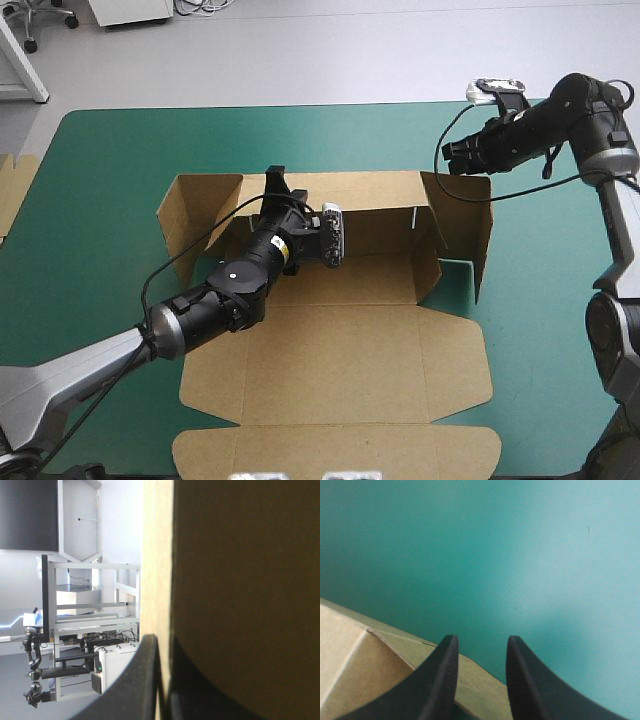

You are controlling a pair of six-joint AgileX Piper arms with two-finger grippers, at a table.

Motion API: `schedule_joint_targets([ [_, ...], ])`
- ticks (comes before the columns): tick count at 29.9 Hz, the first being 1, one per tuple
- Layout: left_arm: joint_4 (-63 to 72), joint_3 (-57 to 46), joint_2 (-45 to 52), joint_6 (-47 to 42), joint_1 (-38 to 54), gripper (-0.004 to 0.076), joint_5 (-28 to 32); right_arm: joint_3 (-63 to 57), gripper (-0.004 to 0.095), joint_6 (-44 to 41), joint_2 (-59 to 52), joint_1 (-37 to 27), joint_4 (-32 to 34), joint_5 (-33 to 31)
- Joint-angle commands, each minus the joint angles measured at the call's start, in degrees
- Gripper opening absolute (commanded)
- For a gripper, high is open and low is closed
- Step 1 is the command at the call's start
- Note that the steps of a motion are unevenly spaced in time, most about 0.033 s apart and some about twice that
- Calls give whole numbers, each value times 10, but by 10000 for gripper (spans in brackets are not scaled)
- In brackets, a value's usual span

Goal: Fold the box

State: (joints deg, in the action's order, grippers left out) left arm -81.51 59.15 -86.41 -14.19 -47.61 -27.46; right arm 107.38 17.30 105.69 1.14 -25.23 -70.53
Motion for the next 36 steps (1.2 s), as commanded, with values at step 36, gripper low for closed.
schedule_joint_targets([
  [36,7,7,6,-22,1,-11,-36,-429,280,268,-270,30,-246,200],
])
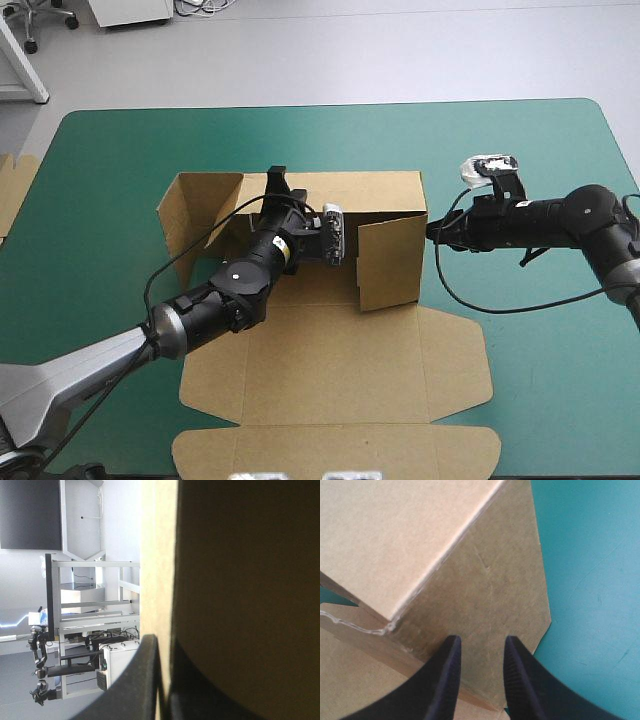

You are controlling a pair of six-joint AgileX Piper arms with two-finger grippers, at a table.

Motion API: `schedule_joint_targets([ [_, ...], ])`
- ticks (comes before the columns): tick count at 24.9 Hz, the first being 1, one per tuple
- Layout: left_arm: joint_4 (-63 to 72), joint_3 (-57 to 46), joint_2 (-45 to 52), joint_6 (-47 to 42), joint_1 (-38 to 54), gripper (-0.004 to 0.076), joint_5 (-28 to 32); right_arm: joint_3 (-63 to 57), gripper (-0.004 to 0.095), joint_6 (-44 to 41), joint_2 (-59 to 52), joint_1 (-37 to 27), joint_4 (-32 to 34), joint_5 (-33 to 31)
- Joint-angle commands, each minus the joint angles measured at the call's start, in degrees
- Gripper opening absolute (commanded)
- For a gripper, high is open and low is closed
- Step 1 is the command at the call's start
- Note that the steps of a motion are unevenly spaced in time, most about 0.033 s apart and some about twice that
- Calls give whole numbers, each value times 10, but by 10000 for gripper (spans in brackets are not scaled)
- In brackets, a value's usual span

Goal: Fold the box

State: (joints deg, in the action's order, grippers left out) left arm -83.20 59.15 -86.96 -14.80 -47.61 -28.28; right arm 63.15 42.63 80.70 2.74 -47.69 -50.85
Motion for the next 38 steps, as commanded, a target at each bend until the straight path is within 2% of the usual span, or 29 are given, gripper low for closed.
schedule_joint_targets([
  [1,24,7,12,-16,1,-11,-29,14,280,16,-20,21,-17,7],
  [14,26,7,12,-17,1,-11,-33,14,280,7,-25,59,-19,-7],
  [21,26,7,12,-19,1,-11,-33,14,280,-1,-38,59,-20,-13],
  [29,22,7,12,-20,1,-11,-35,14,279,-17,-52,59,-7,-52],
  [31,0,7,12,-44,1,-11,-44,13,279,-24,-59,59,16,-42],
  [34,-75,7,12,-141,2,-11,-50,13,280,-25,-61,59,23,-25],
  [36,-111,7,12,-186,2,-11,-50,13,279,-31,-69,59,16,-51],
  [38,-127,7,10,-196,2,-11,-56,11,279,-50,-92,59,47,-48],
])
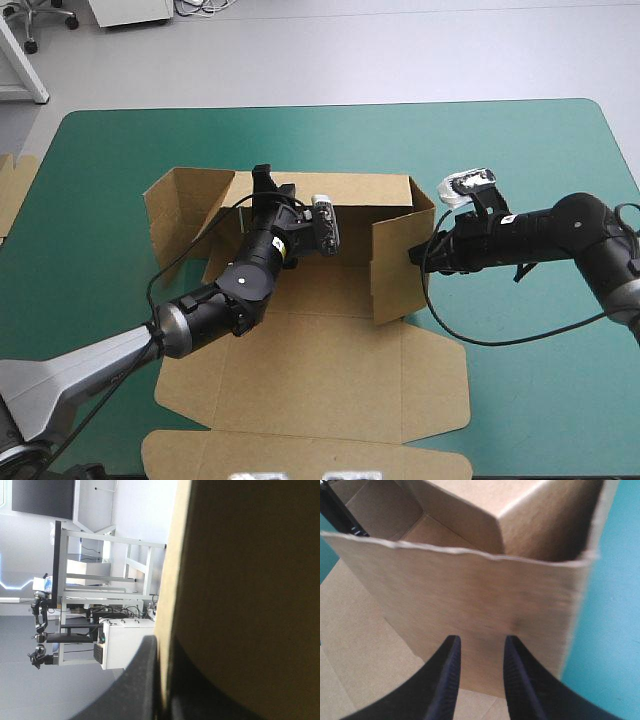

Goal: Fold the box

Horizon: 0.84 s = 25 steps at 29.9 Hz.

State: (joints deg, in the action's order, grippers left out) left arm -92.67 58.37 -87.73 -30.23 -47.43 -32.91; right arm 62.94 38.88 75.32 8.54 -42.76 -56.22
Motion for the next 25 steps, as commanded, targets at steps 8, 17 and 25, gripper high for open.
schedule_joint_targets([
  [8,-50,16,12,-43,0,-11,-29,13,279,-133,-100,-8,136,56],
  [17,-85,16,12,-63,0,-11,-43,89,279,-194,-101,-101,157,50],
  [25,-86,16,12,-75,0,-11,-42,227,279,-205,1,-130,153,45],
])
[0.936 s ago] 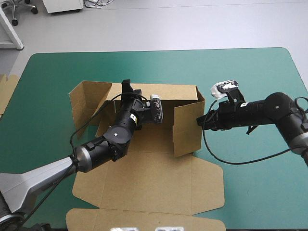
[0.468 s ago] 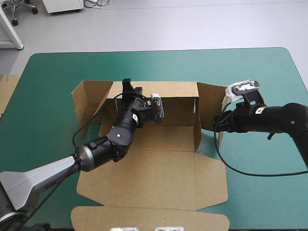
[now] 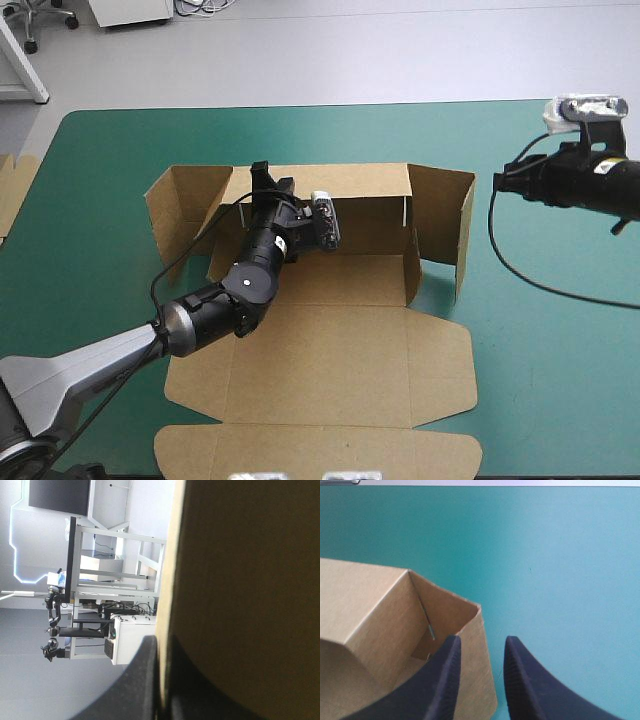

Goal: Fold the box

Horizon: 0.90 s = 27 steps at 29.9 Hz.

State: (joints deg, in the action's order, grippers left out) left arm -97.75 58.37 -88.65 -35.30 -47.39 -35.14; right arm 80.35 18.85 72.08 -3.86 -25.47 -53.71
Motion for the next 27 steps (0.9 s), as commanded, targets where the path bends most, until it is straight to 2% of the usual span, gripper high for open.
schedule_joint_targets([
  [1,-35,16,21,-24,0,-11,-19,67,279,-5,57,-6,-27,20],
  [4,-35,16,21,-24,0,-11,-18,129,279,-5,126,-6,-55,15],
  [8,-35,16,21,-24,0,-11,-16,209,279,-5,219,-6,-87,-31],
  [12,-35,16,21,-19,0,-11,-11,253,279,-5,274,-5,-86,-59],
  [18,-35,16,17,-19,0,-10,-8,253,279,12,300,5,-86,-94],
  [27,-35,16,4,-4,0,-10,-7,232,279,25,300,57,-57,-106],
])
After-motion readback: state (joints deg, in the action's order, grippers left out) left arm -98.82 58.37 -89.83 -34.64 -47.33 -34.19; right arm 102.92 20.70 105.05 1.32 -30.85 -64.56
